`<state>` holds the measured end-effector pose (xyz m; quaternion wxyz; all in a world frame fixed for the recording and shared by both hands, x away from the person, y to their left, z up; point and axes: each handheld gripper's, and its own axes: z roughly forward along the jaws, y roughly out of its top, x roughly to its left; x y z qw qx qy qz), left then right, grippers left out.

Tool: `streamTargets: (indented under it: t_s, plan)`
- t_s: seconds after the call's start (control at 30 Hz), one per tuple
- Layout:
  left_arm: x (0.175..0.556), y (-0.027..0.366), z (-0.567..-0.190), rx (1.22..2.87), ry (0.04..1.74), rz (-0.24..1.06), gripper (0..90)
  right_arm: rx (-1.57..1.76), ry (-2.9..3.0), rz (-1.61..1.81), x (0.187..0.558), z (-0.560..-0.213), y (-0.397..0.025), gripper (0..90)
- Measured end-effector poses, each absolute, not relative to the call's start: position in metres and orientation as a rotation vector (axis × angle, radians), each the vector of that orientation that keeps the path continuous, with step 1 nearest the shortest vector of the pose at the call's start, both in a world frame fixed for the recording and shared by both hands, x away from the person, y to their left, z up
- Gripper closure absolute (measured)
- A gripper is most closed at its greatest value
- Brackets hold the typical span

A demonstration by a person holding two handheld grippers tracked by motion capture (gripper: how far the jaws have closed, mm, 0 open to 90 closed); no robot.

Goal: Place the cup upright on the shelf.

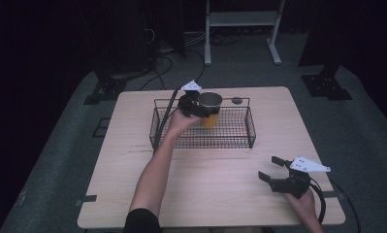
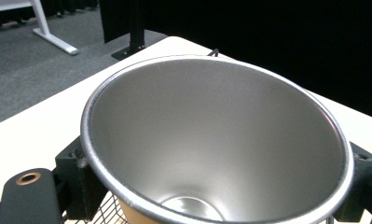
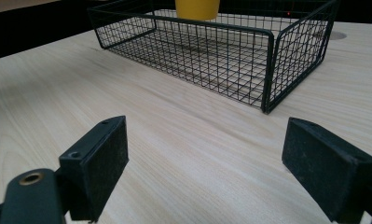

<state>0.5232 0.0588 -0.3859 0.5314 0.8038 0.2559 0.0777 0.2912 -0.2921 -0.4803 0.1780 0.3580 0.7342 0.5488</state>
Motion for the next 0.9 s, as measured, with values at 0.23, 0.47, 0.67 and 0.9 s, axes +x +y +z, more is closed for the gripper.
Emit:
streamTargets:
  t_s: [0.23, 0.47, 0.67, 0.9]
  plan:
    - [0.531, 0.055, -0.390, 1.971, 0.602, 0.160, 12.5, 1.012, 2.078, 1.553, 0.291, -0.480, -0.292, 13.4]
    - [0.539, 0.050, -0.398, 2.038, 0.573, 0.120, 12.5, 1.012, 2.078, 1.556, 0.291, -0.480, -0.292, 13.4]
    - [0.544, 0.053, -0.404, 2.084, 0.564, 0.090, 12.5, 1.013, 2.076, 1.558, 0.291, -0.480, -0.292, 13.4]
    - [0.545, 0.051, -0.408, 2.145, 0.529, 0.084, 12.5, 1.016, 2.075, 1.558, 0.291, -0.480, -0.293, 13.4]
